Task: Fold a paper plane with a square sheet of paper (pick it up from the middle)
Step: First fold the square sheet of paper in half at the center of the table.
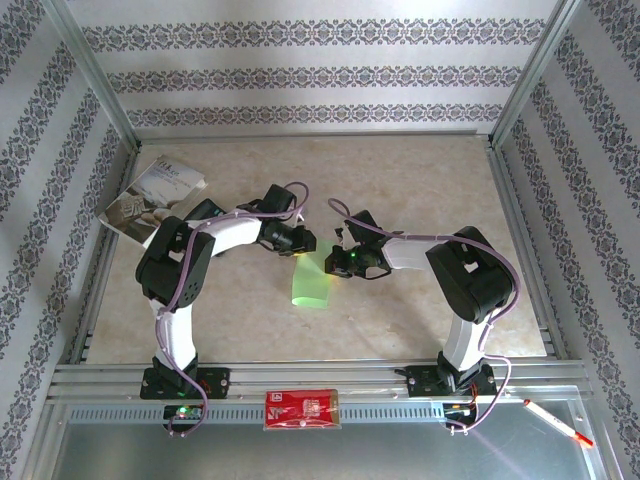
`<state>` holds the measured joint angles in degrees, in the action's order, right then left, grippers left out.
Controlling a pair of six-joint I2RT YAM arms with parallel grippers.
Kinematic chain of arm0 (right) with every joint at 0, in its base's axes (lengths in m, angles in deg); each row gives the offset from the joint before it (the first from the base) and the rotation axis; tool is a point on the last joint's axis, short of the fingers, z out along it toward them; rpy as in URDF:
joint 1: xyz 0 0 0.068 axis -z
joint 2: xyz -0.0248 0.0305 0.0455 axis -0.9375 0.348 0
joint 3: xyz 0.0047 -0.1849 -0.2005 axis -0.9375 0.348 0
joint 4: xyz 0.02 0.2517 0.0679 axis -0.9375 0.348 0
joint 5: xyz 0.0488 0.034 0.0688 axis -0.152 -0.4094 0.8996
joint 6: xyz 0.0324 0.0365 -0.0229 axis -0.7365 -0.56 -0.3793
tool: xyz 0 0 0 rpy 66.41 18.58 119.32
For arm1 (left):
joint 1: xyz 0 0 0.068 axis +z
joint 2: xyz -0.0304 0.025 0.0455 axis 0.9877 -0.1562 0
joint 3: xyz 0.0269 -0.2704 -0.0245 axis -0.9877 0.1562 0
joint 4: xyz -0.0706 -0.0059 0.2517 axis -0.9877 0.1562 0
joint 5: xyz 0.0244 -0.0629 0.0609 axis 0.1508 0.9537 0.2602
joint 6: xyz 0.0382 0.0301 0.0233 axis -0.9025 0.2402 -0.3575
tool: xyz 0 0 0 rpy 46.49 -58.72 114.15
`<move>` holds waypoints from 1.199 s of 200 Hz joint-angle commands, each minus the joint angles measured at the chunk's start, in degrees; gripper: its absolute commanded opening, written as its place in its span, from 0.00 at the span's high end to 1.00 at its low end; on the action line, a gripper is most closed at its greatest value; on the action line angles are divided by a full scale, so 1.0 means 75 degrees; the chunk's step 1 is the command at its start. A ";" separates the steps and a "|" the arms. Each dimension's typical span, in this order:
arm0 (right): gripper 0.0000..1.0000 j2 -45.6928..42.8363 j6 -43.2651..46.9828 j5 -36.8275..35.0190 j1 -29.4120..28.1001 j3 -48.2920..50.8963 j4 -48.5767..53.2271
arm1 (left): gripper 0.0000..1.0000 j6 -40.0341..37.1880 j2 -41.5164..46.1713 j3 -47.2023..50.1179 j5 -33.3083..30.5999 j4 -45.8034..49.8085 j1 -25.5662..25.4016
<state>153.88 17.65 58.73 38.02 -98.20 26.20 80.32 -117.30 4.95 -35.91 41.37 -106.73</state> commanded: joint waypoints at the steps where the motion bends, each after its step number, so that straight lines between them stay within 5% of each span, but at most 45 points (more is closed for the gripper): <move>1: 1.00 0.0687 0.0201 -0.1162 0.0032 0.0388 0.1286 | 0.73 -0.0018 -0.0379 -0.0081 -0.0246 -0.0176 0.0215; 47: 1.00 0.0652 0.0211 -0.1173 0.0044 0.0445 0.1276 | 0.73 -0.0186 -0.0327 -0.0162 -0.0442 0.0032 0.0402; 102: 1.00 0.0663 0.0211 -0.1177 0.0055 0.0410 0.1283 | 0.69 0.0318 0.0007 -0.0164 0.0465 -0.0661 0.0347; 166: 1.00 0.0653 0.0244 -0.1168 0.0083 0.0429 0.1301 | 0.71 0.0104 -0.0655 -0.0246 -0.0323 -0.0390 0.0493; 240: 1.00 0.0600 0.0245 -0.1162 0.0115 0.0463 0.1298 | 0.66 0.0263 0.0439 0.0142 -0.0242 -0.0397 0.0423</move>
<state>153.86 17.72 58.75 38.39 -98.13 26.14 81.65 -118.92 4.17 -37.04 38.62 -103.80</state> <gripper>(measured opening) 0.042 0.323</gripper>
